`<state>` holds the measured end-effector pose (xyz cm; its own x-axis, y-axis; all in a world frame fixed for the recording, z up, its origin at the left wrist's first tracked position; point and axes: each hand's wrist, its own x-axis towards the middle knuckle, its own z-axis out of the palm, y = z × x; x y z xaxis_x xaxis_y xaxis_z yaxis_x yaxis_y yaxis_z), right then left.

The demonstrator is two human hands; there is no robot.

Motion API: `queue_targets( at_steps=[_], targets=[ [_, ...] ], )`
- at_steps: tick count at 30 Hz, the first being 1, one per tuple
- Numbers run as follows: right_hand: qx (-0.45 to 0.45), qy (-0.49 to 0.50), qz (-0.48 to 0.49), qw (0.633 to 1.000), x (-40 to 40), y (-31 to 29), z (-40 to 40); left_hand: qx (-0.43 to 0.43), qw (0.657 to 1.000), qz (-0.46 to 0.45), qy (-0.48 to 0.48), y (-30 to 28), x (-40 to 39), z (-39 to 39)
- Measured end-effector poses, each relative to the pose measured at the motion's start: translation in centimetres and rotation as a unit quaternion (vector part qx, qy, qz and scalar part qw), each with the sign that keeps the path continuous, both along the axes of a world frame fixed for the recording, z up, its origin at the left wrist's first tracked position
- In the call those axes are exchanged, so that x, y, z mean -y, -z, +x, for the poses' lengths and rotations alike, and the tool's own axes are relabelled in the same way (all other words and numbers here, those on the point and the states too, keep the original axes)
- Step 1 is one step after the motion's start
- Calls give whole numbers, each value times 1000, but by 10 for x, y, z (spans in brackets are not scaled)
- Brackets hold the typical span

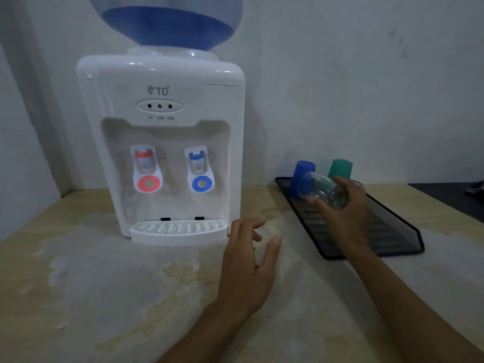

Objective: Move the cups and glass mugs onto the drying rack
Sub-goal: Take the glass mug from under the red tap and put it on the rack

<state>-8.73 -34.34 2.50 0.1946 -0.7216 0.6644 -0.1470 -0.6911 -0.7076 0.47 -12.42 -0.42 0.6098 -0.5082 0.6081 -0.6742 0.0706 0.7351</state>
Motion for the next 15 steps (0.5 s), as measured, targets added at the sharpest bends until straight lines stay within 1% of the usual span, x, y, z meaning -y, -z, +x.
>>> queue_targets(
  at_steps=[7,10,13,15],
  targets=[
    [-86,43,-51,994,25,18,-3,-5,1000,11,-5,2,1,1],
    [-116,26,-74,990,31,18,-5,-2,1000,14,-7,3,2,2],
    [-176,16,-125,976,34,17,-6,2,1000,14,-5,3,2,2],
    [-188,17,-146,971,34,16,-6,3,1000,15,-3,3,2,1]
  ],
)
